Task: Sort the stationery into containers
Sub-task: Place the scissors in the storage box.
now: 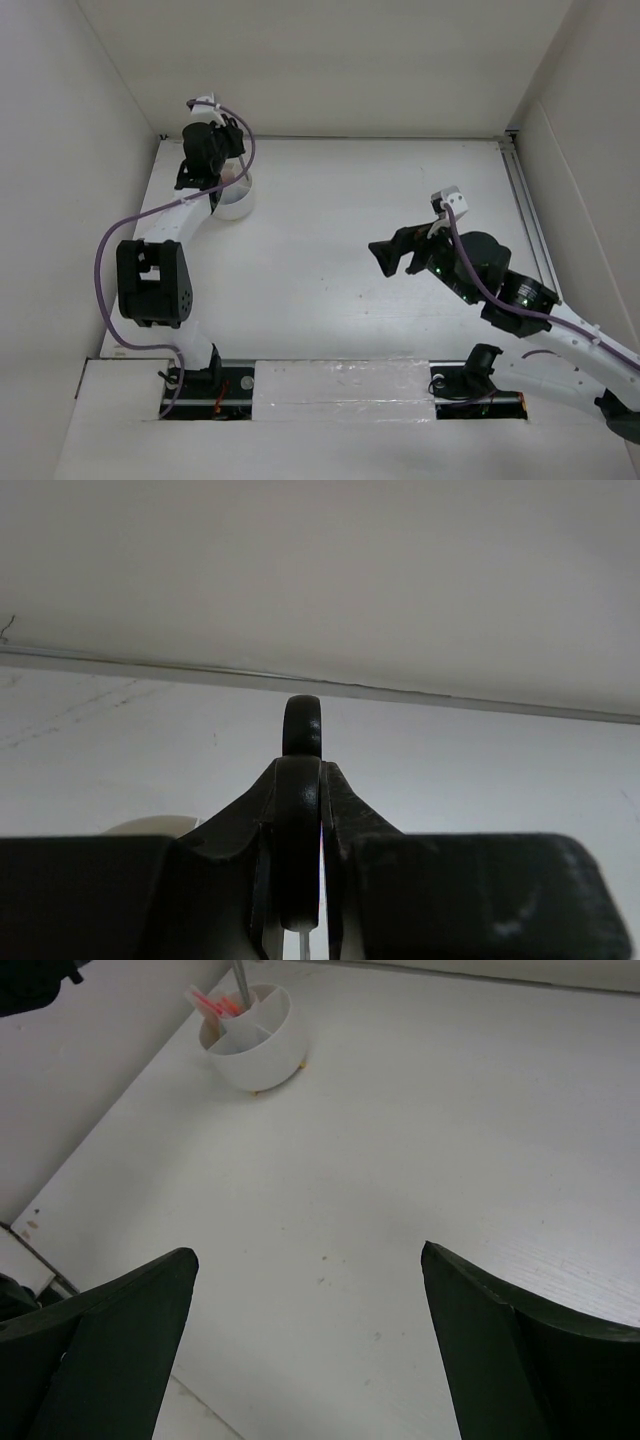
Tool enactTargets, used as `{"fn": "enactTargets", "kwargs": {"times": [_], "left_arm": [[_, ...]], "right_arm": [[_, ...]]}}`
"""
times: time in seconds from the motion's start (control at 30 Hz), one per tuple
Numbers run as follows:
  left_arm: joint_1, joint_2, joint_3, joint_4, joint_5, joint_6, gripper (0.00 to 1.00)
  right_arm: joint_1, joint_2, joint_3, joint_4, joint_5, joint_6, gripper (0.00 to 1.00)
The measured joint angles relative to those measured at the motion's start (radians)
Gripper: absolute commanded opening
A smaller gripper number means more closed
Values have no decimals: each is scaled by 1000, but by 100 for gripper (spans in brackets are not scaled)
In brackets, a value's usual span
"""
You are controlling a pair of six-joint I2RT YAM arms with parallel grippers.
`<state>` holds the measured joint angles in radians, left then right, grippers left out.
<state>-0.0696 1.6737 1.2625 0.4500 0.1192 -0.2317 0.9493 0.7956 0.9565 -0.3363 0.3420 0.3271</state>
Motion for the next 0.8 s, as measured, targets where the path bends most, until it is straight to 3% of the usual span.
{"fn": "enactTargets", "kwargs": {"times": [0.8], "left_arm": [[64,214,95,145,46,43,0]], "right_arm": [[0,-23,-115,-21,-77,26,100]]}}
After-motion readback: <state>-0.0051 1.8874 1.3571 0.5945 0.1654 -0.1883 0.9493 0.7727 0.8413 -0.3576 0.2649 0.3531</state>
